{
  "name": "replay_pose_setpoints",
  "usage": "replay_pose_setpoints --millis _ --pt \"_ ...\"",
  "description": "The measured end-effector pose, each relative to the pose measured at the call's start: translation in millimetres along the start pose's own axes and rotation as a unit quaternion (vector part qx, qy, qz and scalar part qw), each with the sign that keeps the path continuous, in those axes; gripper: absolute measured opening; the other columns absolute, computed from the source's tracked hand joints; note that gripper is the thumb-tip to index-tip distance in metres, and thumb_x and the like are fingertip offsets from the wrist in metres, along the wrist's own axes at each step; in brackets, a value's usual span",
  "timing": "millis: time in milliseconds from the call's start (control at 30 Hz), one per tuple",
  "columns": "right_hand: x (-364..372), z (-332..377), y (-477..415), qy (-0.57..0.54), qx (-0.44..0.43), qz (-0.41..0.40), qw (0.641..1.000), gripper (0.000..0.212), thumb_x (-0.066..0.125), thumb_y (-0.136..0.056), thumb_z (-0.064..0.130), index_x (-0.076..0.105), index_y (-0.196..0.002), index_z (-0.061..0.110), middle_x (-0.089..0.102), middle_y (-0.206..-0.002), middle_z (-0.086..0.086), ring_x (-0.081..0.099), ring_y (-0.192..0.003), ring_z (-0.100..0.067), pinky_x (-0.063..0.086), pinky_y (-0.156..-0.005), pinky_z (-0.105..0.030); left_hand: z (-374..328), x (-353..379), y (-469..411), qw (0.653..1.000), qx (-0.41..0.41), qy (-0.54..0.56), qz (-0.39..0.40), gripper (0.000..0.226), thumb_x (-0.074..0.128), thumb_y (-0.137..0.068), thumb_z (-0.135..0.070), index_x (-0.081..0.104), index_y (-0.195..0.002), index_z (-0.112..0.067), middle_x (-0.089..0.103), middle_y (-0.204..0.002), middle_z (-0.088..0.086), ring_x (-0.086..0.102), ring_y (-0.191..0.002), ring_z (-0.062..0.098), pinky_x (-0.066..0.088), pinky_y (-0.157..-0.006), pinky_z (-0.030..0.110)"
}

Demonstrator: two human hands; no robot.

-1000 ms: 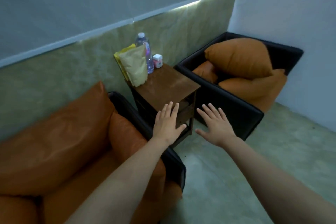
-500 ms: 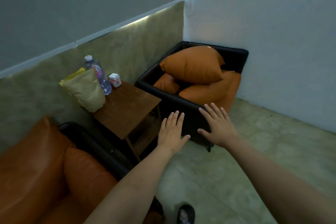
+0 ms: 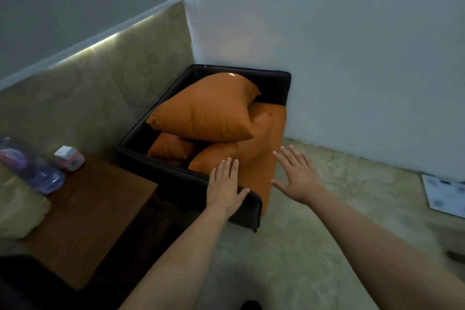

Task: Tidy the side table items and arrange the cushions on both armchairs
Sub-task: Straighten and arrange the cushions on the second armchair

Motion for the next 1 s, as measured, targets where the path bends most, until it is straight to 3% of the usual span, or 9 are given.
replay_pose_setpoints --millis 233,500,700,1000 --pt "6.2 -120.5 -45.8 0.011 0.022 0.033 0.999 0.082 0.032 -0.085 0.066 0.002 -0.152 0.027 -0.005 -0.161 0.001 -0.012 -0.147 -0.018 -0.009 -0.116 -0.037 -84.8 25.6 -95.3 1.000 0.023 -0.008 0.008 0.081 0.039 -0.093 -0.055 -0.003 -0.152 -0.018 -0.001 -0.161 0.004 -0.003 -0.147 0.020 0.000 -0.118 0.038" --pt "0.1 -215.2 -120.4 0.012 -0.093 0.078 0.993 0.080 0.041 -0.089 0.062 0.004 -0.152 0.027 -0.003 -0.161 0.001 -0.011 -0.147 -0.018 -0.006 -0.117 -0.037 -148.4 62.1 -152.3 0.994 -0.105 0.011 0.017 0.080 0.041 -0.094 -0.053 -0.001 -0.152 -0.017 0.001 -0.161 0.005 -0.002 -0.147 0.021 0.001 -0.118 0.038" --pt "17.5 -188.7 -154.4 -0.027 -0.214 0.108 0.971 0.080 0.043 -0.089 0.062 0.008 -0.152 0.027 0.002 -0.161 0.001 -0.009 -0.147 -0.018 -0.003 -0.118 -0.038 -150.0 94.2 -131.1 0.972 -0.228 0.033 0.049 0.079 0.039 -0.094 -0.053 -0.002 -0.152 -0.016 -0.001 -0.161 0.004 -0.003 -0.147 0.021 0.001 -0.119 0.038" --pt "67.9 -115.2 -173.5 -0.041 -0.335 0.176 0.925 0.079 0.048 -0.090 0.058 0.008 -0.152 0.029 0.000 -0.160 0.005 -0.013 -0.146 -0.014 -0.004 -0.118 -0.036 -92.4 126.0 -80.9 0.890 -0.443 0.102 0.012 0.077 0.042 -0.096 -0.046 -0.002 -0.152 -0.015 -0.002 -0.160 0.005 0.001 -0.147 0.024 0.010 -0.120 0.038"
Point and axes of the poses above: each hand's wrist, its own y-axis away from the middle knuckle, its own x-axis out of the palm, z = x × y, the point moved 6 cm from there along -y, towards the middle knuckle
